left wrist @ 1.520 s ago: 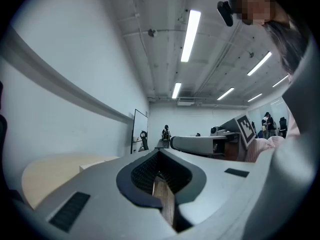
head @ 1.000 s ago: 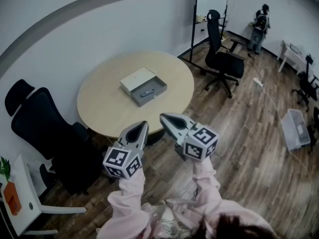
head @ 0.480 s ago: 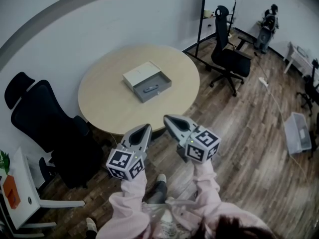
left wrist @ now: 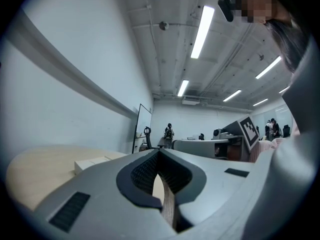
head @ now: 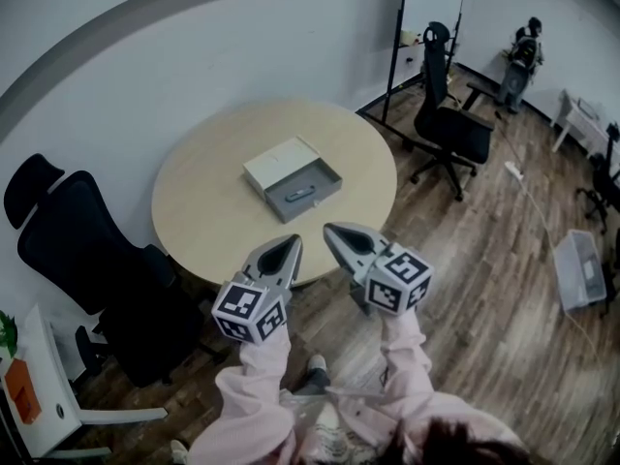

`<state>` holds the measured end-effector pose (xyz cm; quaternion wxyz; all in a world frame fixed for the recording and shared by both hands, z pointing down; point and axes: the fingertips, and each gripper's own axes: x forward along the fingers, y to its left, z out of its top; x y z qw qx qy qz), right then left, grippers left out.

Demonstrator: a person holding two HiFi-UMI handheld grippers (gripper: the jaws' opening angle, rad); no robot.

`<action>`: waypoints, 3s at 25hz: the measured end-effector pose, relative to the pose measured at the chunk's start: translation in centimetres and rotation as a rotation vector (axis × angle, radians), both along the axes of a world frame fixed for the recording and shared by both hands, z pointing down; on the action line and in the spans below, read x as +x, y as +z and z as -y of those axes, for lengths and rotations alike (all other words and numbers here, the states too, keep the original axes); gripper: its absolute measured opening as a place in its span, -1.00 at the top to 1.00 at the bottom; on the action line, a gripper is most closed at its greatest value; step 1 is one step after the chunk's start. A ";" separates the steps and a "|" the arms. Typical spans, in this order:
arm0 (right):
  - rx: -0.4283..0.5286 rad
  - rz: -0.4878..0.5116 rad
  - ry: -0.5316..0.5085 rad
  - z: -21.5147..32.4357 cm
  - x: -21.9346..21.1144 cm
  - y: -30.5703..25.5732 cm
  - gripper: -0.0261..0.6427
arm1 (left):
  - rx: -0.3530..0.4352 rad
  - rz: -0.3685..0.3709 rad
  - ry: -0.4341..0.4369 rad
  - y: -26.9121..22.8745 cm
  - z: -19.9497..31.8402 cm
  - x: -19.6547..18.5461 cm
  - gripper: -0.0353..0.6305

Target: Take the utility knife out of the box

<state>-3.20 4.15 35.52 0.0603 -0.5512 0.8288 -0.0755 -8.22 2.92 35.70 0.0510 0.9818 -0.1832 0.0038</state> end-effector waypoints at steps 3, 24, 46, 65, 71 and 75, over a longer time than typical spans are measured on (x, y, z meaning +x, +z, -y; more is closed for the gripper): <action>0.001 -0.010 0.009 1.5 0.6 -0.5 0.95 | 0.002 -0.004 0.016 -0.3 1.6 0.9 0.86; -0.063 0.012 -0.032 10.0 -0.4 2.3 0.95 | -0.035 0.027 -0.013 2.1 9.5 0.0 0.86; -0.083 0.003 -0.096 16.1 1.6 3.4 0.95 | -0.100 0.053 -0.095 4.6 14.5 1.0 0.86; -0.163 -0.107 -0.353 24.2 4.4 4.7 0.95 | -0.184 0.045 -0.323 6.5 20.1 4.6 0.86; -0.185 -0.155 -0.410 25.8 5.3 5.6 0.95 | -0.204 0.048 -0.398 7.3 21.1 5.4 0.86; -0.194 -0.157 -0.465 26.1 5.6 6.3 0.95 | -0.211 0.044 -0.450 7.8 21.7 5.8 0.86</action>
